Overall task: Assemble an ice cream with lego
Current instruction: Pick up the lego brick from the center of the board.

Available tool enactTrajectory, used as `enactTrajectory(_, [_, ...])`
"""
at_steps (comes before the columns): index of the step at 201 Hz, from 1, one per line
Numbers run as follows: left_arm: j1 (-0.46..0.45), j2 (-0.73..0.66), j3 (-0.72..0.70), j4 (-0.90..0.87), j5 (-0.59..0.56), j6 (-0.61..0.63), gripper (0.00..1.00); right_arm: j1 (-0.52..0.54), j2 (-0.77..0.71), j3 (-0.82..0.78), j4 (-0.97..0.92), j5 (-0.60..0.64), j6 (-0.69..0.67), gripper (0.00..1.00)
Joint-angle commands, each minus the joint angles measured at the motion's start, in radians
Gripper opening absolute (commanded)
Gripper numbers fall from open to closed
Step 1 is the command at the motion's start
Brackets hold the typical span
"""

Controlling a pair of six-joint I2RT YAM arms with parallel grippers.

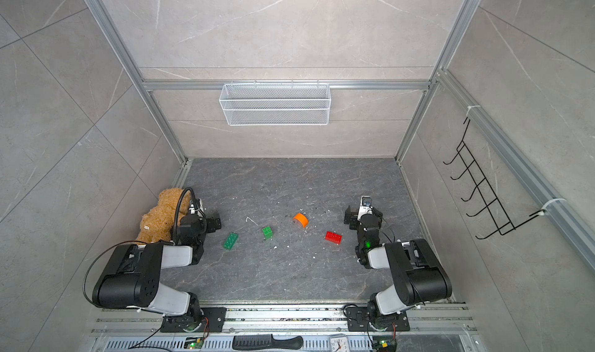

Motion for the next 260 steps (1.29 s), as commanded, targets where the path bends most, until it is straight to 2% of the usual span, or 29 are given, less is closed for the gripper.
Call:
enactTrajectory(1, [0.003, -0.062, 0.076, -0.107, -0.008, -0.006, 1.0, -0.001, -0.111, 0.057, -0.173, 0.049, 0.028, 1.0])
enactTrajectory(19, [-0.004, -0.102, 0.133, -0.245, -0.026, 0.0, 1.0, -0.001, -0.201, 0.158, -0.462, 0.104, 0.072, 1.0])
enactTrajectory(23, [-0.008, -0.111, 0.141, -0.264, -0.036, 0.003, 1.0, -0.001, -0.219, 0.199, -0.573, 0.122, 0.088, 1.0])
enactTrajectory(47, [-0.074, -0.171, 0.213, -0.425, -0.118, 0.017, 1.0, -0.002, -0.225, 0.409, -1.057, 0.178, 0.224, 1.0])
enactTrajectory(69, [-0.122, -0.222, 0.288, -0.571, -0.123, -0.006, 1.0, -0.003, -0.202, 0.548, -1.394, 0.12, 0.323, 1.0])
enactTrajectory(84, [-0.133, -0.248, 0.352, -0.687, -0.063, -0.048, 1.0, -0.013, -0.182, 0.623, -1.564, 0.064, 0.345, 1.0])
enactTrajectory(98, [-0.142, -0.264, 0.394, -0.761, -0.001, -0.075, 1.0, -0.066, -0.137, 0.695, -1.729, 0.038, 0.395, 0.99])
enactTrajectory(109, [-0.15, -0.268, 0.416, -0.8, 0.036, -0.092, 1.0, -0.127, -0.099, 0.745, -1.819, -0.034, 0.444, 0.96])
enactTrajectory(123, [-0.164, -0.26, 0.438, -0.832, 0.068, -0.102, 1.0, -0.176, -0.083, 0.762, -1.847, -0.127, 0.489, 0.93])
enactTrajectory(148, [-0.191, -0.24, 0.458, -0.847, 0.1, -0.108, 1.0, -0.223, -0.081, 0.741, -1.807, -0.182, 0.529, 0.91])
enactTrajectory(166, [-0.201, -0.227, 0.473, -0.855, 0.122, -0.12, 1.0, -0.271, -0.05, 0.724, -1.77, -0.256, 0.542, 0.86])
enactTrajectory(189, [-0.213, -0.22, 0.481, -0.856, 0.131, -0.117, 1.0, -0.279, -0.006, 0.711, -1.742, -0.296, 0.548, 0.81])
enactTrajectory(217, [-0.217, -0.217, 0.476, -0.854, 0.127, -0.112, 1.0, -0.278, 0.024, 0.687, -1.692, -0.324, 0.557, 0.74])
enactTrajectory(260, [-0.223, -0.218, 0.464, -0.854, 0.122, -0.108, 1.0, -0.283, 0.079, 0.67, -1.66, -0.29, 0.549, 0.72])
